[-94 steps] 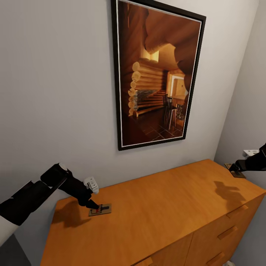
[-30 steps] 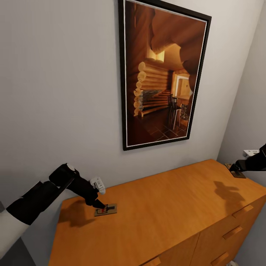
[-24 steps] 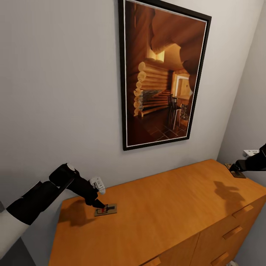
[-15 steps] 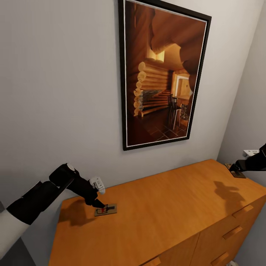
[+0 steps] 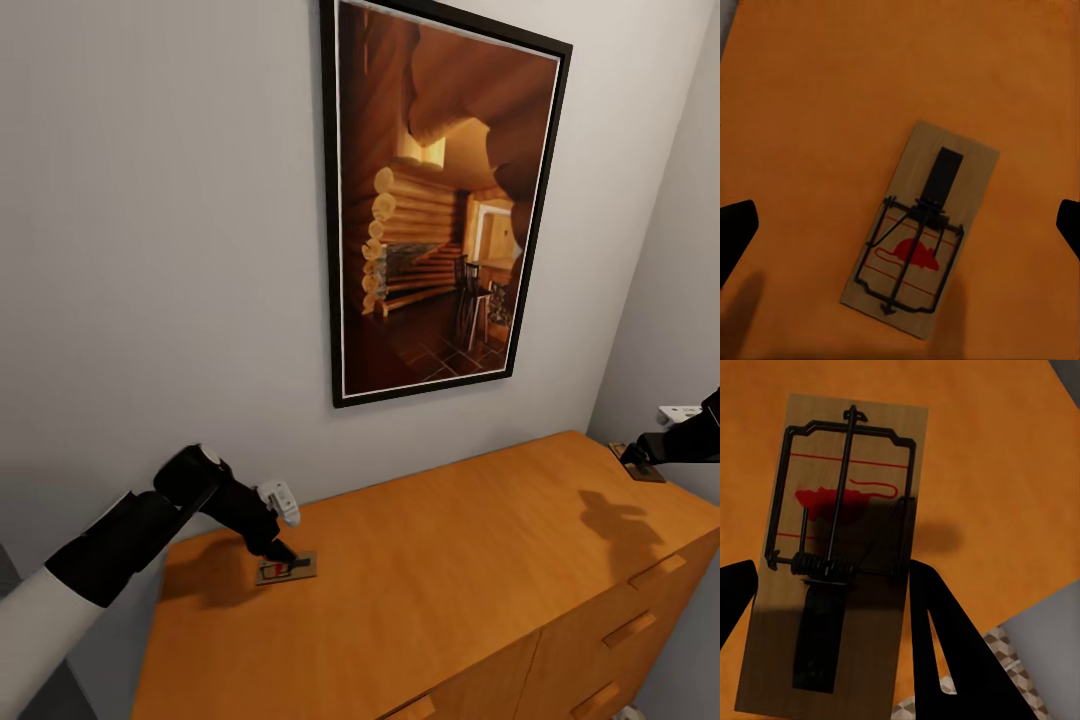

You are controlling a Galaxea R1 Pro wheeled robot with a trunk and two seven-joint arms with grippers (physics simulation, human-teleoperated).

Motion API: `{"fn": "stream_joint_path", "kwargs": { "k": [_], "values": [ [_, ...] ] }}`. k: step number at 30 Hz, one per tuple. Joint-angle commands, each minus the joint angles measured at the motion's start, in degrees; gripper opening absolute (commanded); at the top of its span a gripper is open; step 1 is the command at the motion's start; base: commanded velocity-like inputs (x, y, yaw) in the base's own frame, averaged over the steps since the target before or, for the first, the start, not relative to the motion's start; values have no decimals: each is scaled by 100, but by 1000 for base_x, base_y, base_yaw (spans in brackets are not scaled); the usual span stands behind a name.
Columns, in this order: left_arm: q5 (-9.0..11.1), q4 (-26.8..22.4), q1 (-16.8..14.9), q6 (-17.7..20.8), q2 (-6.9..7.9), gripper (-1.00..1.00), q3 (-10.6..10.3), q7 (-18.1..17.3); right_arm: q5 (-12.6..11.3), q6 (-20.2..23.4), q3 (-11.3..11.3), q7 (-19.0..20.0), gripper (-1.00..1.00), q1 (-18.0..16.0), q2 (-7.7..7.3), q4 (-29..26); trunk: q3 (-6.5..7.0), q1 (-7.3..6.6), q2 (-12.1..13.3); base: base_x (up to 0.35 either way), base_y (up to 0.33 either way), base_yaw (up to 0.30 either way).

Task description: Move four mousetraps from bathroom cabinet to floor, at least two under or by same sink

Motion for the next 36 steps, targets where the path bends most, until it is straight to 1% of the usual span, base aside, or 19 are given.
{"fn": "stream_joint_path", "kwargs": {
  "k": [1,2,6,7,13,21,36],
  "values": [
    [-119,-6,-7,42,-33,100,-5,-58,47,27,-30,38,-100,-4,2,-6,-8,0,-5,0,0,0],
    [-225,2,-7,38,-100,100,-5,-59,47,27,-30,37,-100,-4,1,-6,-8,0,-5,0,0,0],
    [-364,61,-7,31,-228,100,-5,-60,47,27,-30,37,-100,-4,-1,-6,-8,0,-5,0,0,0],
    [-405,116,-7,2,-296,100,-5,-60,47,27,-30,37,-100,-4,-1,-6,-8,0,-5,0,0,0],
    [-457,309,-7,-253,-468,100,-5,-85,47,27,-30,37,-100,-4,-2,-6,-8,0,-5,0,0,0],
    [-467,400,-7,-349,-513,100,-3,-105,42,27,-30,38,-100,-4,-3,-6,-8,0,-5,0,0,0],
    [-458,416,-7,-331,-515,100,45,-72,39,27,-30,40,-100,-4,-3,-6,-8,0,-5,0,0,0]
  ]
}}
